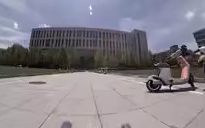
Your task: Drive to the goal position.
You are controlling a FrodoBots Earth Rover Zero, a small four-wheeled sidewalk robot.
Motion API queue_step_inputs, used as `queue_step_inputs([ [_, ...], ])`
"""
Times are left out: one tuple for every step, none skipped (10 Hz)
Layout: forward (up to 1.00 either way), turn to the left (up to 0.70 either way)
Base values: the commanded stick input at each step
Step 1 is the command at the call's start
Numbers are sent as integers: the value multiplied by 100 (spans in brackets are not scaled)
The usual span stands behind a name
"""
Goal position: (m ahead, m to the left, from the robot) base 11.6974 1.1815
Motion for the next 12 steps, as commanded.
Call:
queue_step_inputs([
  [70, 0],
  [70, 0],
  [70, 0],
  [70, 0],
  [70, 0],
  [70, 0],
  [70, 0],
  [70, 0],
  [70, 0],
  [70, 0],
  [70, 0],
  [70, 0],
])
